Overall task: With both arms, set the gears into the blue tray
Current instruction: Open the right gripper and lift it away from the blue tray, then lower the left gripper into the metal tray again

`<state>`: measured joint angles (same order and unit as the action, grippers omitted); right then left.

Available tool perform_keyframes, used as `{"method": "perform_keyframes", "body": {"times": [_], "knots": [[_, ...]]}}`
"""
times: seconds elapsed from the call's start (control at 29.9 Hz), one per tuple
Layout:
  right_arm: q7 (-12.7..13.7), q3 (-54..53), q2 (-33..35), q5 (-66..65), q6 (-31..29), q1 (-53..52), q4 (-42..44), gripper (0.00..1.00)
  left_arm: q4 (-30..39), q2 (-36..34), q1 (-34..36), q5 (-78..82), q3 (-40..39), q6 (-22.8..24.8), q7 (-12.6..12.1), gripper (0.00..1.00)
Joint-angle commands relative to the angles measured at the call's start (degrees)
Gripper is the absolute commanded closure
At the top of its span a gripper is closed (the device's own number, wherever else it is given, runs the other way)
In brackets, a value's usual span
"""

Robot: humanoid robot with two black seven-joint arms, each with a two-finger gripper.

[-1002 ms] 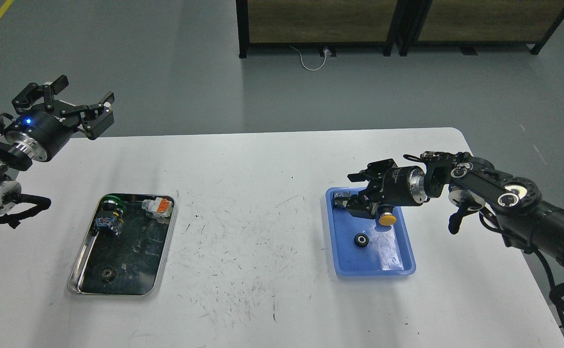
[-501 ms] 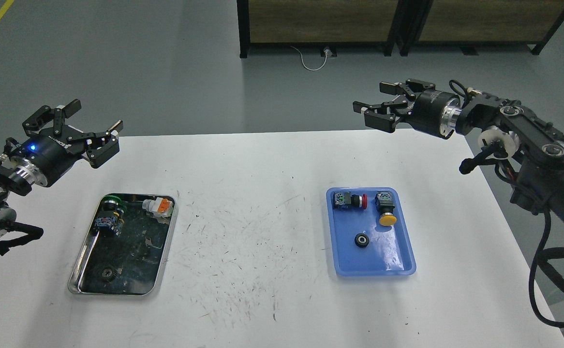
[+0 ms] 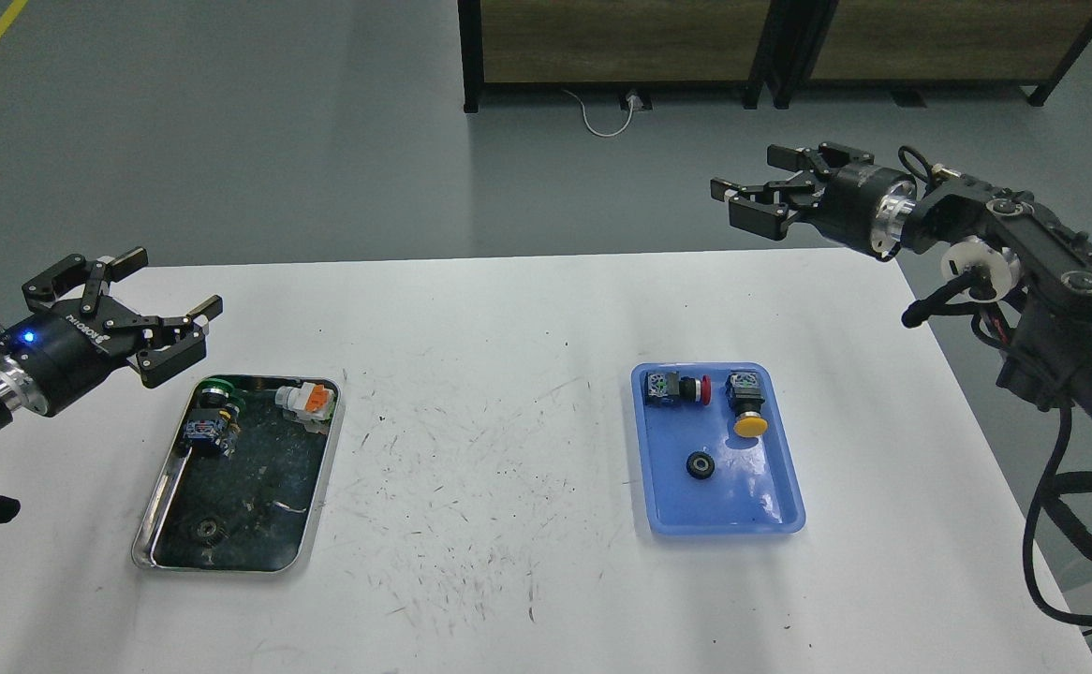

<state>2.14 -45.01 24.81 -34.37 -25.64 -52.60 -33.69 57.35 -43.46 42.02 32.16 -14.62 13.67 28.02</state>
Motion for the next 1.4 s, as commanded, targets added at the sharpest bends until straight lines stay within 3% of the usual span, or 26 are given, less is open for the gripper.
{"method": "perform_keyframes", "body": {"times": [0.0,0.17,0.47,0.77,1.0,1.37], "knots": [[-0.12,-0.08,0.15,0.00,0.94,-0.05,0.29,0.07,3.72,-0.05,-1.42,2.55,0.82,0.04,-0.02,0.02],[-0.12,-2.71,0.50,0.00,1.39,-0.13,1.16,0.06,9.70,0.04,-3.00,5.28,2.40,0.04,-0.02,0.02],[-0.12,-3.60,0.77,0.00,1.91,-1.36,2.48,0.06,9.88,1.00,-6.16,13.97,5.21,-0.05,-0.02,0.02],[-0.12,-3.68,0.77,0.00,2.35,-1.54,2.84,0.05,6.20,1.80,-8.71,16.00,6.01,-0.58,-0.02,0.02],[-0.12,-3.68,0.59,0.00,2.35,-1.80,2.75,0.05,-4.52,3.82,-9.77,15.12,6.01,-0.67,-0.02,0.04],[-0.03,-3.60,0.86,0.00,2.35,-1.98,2.75,0.05,-4.44,3.20,-10.30,15.12,7.50,-0.14,-0.02,0.18]]}}
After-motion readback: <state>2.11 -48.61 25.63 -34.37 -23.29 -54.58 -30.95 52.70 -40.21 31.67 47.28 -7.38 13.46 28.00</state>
